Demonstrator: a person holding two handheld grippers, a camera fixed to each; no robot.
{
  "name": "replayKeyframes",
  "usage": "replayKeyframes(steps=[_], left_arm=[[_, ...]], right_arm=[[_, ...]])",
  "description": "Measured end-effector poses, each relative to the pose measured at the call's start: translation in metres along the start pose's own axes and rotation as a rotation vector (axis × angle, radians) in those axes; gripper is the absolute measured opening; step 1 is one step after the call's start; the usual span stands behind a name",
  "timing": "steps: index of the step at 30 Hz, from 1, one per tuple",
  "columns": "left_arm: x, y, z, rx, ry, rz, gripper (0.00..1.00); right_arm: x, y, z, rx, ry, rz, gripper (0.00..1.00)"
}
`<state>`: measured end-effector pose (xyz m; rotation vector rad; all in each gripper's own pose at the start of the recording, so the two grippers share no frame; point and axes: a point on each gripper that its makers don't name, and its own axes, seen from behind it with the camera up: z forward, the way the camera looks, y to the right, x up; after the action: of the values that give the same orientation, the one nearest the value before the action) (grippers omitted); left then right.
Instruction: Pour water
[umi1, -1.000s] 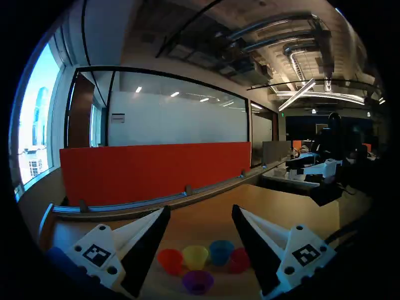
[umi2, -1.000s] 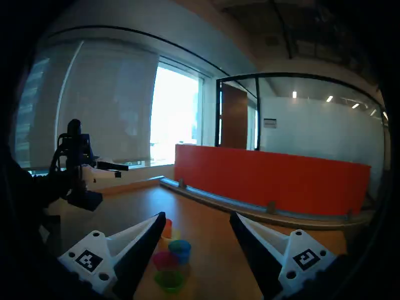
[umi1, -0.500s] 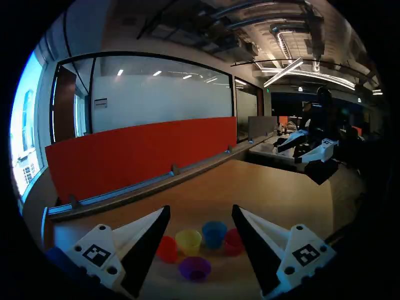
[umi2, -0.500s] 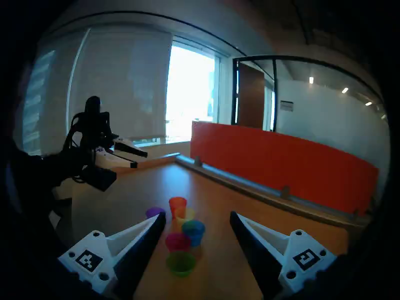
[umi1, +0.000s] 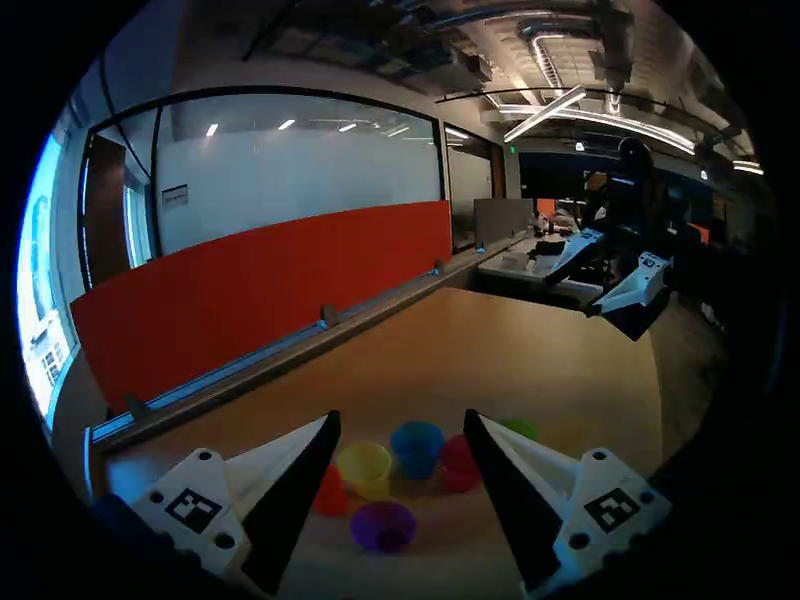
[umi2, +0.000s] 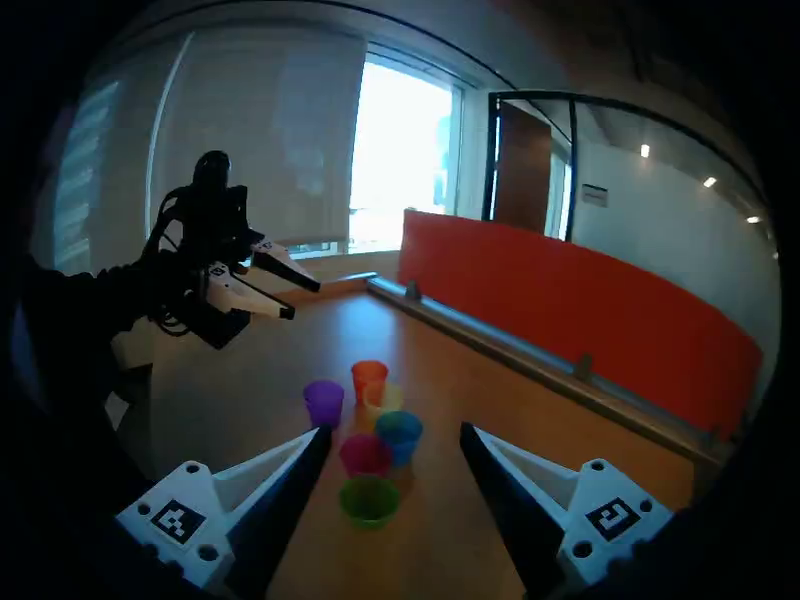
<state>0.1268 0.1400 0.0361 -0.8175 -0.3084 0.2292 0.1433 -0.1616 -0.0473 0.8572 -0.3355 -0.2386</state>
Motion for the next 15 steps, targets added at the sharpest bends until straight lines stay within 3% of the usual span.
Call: replayKeyframes(steps=[15], left_arm=[[-0.028,0.006,0.036,-0.065,-0.101,0.034,0.92]], right_arm=[[-0.031,-0.008,0.010,0.027,-0.053,0.025,1.00]])
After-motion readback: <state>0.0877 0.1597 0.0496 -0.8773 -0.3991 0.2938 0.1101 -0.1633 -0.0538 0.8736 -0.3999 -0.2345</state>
